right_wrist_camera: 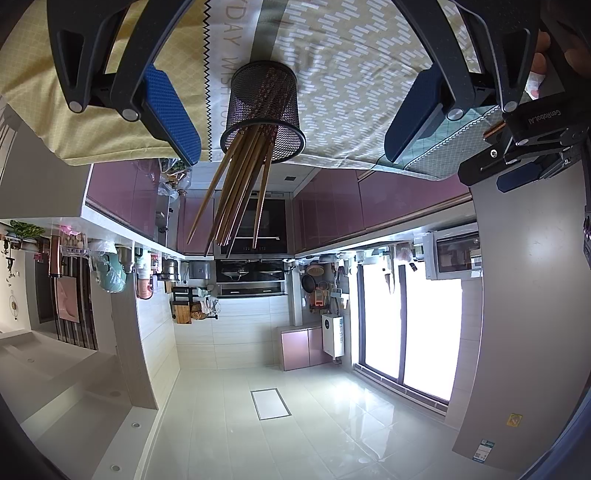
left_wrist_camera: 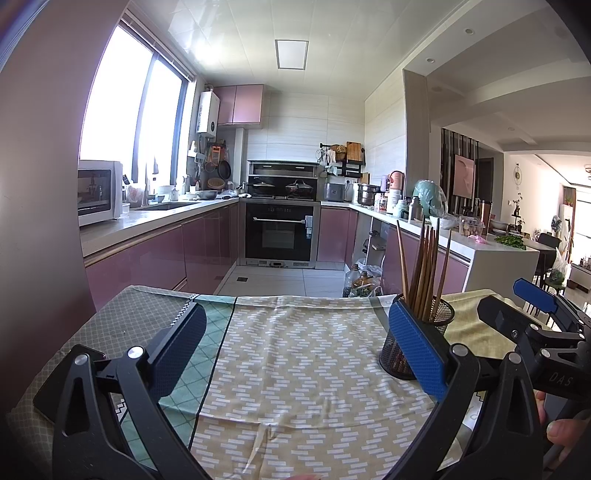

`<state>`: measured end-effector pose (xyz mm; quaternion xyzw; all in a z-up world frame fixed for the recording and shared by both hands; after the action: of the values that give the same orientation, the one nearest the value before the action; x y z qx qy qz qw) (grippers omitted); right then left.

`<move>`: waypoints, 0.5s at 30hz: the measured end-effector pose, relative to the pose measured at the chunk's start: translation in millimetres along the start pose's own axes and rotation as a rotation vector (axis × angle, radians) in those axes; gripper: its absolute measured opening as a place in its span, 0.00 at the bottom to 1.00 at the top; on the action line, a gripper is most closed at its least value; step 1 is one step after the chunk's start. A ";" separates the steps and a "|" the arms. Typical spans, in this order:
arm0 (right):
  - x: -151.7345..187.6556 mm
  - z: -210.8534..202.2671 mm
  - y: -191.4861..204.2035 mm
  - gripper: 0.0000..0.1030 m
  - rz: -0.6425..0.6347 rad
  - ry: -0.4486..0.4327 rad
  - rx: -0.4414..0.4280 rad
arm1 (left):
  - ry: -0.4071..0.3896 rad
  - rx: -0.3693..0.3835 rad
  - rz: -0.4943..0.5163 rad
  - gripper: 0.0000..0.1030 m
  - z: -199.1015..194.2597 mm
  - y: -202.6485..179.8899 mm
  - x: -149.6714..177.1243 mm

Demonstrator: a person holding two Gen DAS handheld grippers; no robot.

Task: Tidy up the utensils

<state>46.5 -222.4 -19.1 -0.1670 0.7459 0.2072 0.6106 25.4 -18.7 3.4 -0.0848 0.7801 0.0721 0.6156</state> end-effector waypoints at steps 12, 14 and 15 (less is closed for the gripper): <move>0.0 -0.6 0.1 0.93 0.000 -0.001 0.003 | 0.002 0.000 0.001 0.94 -0.7 -0.1 0.4; -0.2 -0.6 0.2 0.93 0.000 -0.001 0.002 | 0.000 -0.001 0.001 0.94 -0.7 -0.3 0.1; -0.2 -0.6 0.2 0.93 -0.001 -0.001 0.003 | 0.001 0.000 0.001 0.94 -0.7 -0.1 0.1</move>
<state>45.9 -222.5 -18.9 -0.1661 0.7459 0.2060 0.6112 24.8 -19.0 3.4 -0.0847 0.7804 0.0724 0.6153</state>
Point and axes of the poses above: each gripper's, at about its wrist camera, not at the fingertips, and z roughly the way its jaws point, y to its left, x to its underside, the point moved 1 cm from there along z, roughly the way its jaws point, and after that the axes turned 15 degrees about -x, right-handed, at the moved point
